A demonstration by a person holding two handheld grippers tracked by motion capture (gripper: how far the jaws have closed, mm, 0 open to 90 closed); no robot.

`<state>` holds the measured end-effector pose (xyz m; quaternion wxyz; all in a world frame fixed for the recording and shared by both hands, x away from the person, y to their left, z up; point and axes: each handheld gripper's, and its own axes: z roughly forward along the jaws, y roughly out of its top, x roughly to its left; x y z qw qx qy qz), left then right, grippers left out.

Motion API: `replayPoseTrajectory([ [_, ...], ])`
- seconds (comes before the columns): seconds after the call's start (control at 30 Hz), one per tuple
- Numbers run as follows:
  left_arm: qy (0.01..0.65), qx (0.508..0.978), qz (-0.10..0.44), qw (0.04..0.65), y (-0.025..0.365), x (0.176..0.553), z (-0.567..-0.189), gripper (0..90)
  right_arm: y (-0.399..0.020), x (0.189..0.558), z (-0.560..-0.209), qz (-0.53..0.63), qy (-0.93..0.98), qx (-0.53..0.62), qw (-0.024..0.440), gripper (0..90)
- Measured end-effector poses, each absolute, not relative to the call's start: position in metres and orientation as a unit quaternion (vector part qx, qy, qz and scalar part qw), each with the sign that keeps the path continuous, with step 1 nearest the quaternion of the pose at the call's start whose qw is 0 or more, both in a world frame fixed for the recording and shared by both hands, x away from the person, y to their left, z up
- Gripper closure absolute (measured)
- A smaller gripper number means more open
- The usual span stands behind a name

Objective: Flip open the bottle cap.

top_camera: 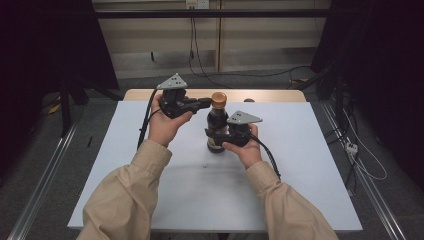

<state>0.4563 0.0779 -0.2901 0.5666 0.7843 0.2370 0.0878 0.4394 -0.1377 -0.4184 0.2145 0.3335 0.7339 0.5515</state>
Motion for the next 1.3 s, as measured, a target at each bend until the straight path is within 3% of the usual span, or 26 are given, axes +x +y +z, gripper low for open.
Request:
replayPoseTrajectory([
  [0.07, 0.236, 0.784, 0.088, 0.567, 0.078, 0.457, -0.290, 90.0, -0.139, 0.439, -0.416, 0.565, 0.723, 0.344, 0.200, 22.4],
  [0.17, 0.237, 0.784, 0.087, 0.567, 0.078, 0.457, -0.291, 90.0, -0.139, 0.437, -0.412, 0.565, 0.722, 0.346, 0.201, 22.2],
  [0.4, 0.237, 0.786, 0.088, 0.564, 0.078, 0.455, -0.290, 90.0, -0.140, 0.437, -0.413, 0.560, 0.725, 0.341, 0.210, 29.8],
  [1.2, 0.245, 0.795, 0.090, 0.548, 0.065, 0.458, -0.282, 90.0, -0.144, 0.438, -0.419, 0.572, 0.709, 0.356, 0.208, 30.7],
  [1.23, 0.247, 0.792, 0.085, 0.551, 0.066, 0.458, -0.282, 90.0, -0.144, 0.438, -0.420, 0.572, 0.709, 0.356, 0.207, 30.7],
  [1.3, 0.238, 0.748, 0.081, 0.614, 0.072, 0.457, -0.272, 90.0, -0.142, 0.437, -0.419, 0.570, 0.712, 0.355, 0.207, 30.5],
])
